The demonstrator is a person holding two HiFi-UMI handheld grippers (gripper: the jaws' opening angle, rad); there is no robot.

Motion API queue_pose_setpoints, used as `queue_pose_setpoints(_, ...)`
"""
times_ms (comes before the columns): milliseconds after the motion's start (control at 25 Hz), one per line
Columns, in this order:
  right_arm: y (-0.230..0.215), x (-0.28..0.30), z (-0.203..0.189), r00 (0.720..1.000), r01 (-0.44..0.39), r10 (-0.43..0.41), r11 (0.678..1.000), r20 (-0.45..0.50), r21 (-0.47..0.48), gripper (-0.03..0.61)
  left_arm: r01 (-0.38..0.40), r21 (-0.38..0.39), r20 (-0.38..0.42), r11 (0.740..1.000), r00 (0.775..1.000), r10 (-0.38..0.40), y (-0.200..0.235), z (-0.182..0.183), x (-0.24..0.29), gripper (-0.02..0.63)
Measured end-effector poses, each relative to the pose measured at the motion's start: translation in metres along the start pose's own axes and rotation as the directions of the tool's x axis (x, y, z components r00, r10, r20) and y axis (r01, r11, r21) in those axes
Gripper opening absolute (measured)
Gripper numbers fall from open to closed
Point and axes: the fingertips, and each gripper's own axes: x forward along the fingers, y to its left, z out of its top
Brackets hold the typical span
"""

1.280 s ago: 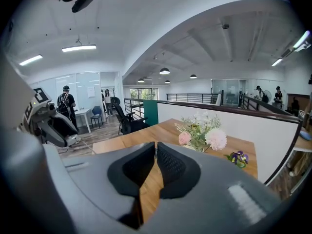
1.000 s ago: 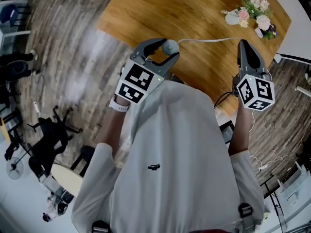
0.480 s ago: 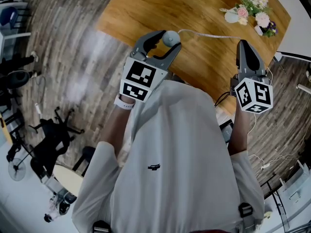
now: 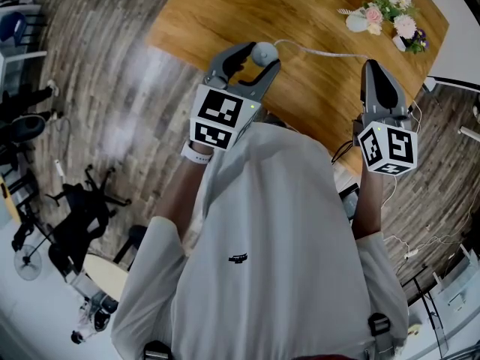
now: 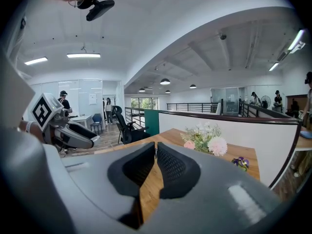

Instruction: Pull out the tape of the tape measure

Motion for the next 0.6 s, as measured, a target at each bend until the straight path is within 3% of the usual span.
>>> queue_pose_setpoints(600, 0.004, 0.009, -0.018, 1.0, -0.015, 0.014, 0.999, -0.025, -0.034, 0.02, 0.006, -0.025, -0.047, 1.0, 0.999, -0.007, -0.004, -0.018, 0.019, 0.238)
